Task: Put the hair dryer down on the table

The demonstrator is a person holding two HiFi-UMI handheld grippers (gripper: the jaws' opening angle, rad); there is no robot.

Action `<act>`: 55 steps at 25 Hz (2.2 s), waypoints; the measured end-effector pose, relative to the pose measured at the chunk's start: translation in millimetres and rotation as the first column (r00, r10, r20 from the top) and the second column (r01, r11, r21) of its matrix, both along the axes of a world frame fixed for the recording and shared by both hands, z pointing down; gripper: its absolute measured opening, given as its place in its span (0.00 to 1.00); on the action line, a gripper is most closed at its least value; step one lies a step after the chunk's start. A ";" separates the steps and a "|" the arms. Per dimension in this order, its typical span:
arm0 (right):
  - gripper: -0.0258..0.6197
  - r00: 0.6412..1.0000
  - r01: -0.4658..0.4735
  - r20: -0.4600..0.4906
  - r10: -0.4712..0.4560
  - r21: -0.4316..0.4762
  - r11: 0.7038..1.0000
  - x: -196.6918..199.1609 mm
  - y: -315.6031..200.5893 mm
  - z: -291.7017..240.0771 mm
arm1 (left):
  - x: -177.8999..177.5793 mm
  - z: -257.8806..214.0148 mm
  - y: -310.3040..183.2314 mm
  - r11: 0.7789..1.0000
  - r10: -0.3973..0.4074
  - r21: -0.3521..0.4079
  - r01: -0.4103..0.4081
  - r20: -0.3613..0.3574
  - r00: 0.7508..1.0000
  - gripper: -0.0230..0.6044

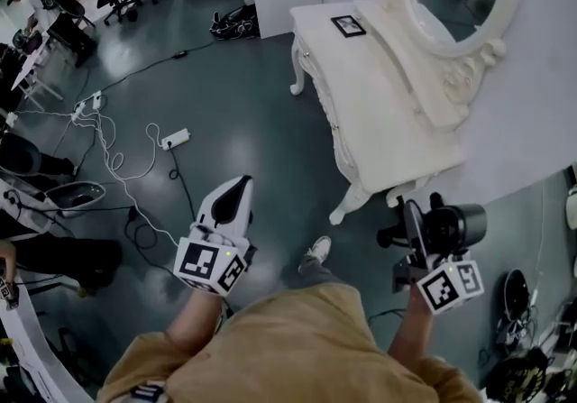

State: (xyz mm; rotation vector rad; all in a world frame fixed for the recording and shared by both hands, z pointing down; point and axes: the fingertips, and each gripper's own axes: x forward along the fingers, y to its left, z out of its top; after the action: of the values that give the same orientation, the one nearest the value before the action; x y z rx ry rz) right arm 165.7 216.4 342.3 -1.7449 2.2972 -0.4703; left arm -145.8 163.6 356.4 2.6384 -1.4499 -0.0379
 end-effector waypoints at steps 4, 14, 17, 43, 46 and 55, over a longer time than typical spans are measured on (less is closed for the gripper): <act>0.51 0.999 0.049 0.000 -0.049 -0.017 0.999 22.0 -78.7 2.9 | 35.5 -12.7 -68.8 1.000 -0.012 0.008 0.011 0.018 1.000 0.04; 0.51 0.984 0.177 -0.009 -0.177 -0.057 0.983 31.0 -184.7 14.2 | 69.2 -17.9 -155.6 0.997 -0.071 0.010 0.070 0.020 0.997 0.04; 0.51 0.983 0.181 -0.008 -0.182 -0.078 0.980 29.3 -202.5 15.1 | 73.0 -21.3 -174.4 0.998 -0.063 0.002 0.063 0.018 0.998 0.04; 0.51 0.985 -0.103 -0.163 0.059 -0.282 0.954 37.6 -391.8 76.8 | 113.4 6.0 -428.7 0.972 0.231 -0.039 -0.234 -0.058 0.971 0.04; 0.51 0.981 -0.119 -0.185 0.063 -0.311 0.943 38.7 -410.2 90.7 | 114.5 5.9 -442.8 0.968 0.245 -0.035 -0.248 -0.067 0.967 0.04; 0.51 0.973 -0.152 -0.219 0.066 -0.405 0.902 51.3 -452.8 141.1 | 109.1 12.7 -455.9 0.963 0.259 -0.054 -0.263 -0.076 0.963 0.04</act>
State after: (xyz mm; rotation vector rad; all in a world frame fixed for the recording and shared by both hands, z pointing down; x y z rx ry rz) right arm 216.9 -236.4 483.4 -2.1991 2.3404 -0.8572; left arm -36.7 -292.4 369.0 2.7223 -1.0542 -0.0547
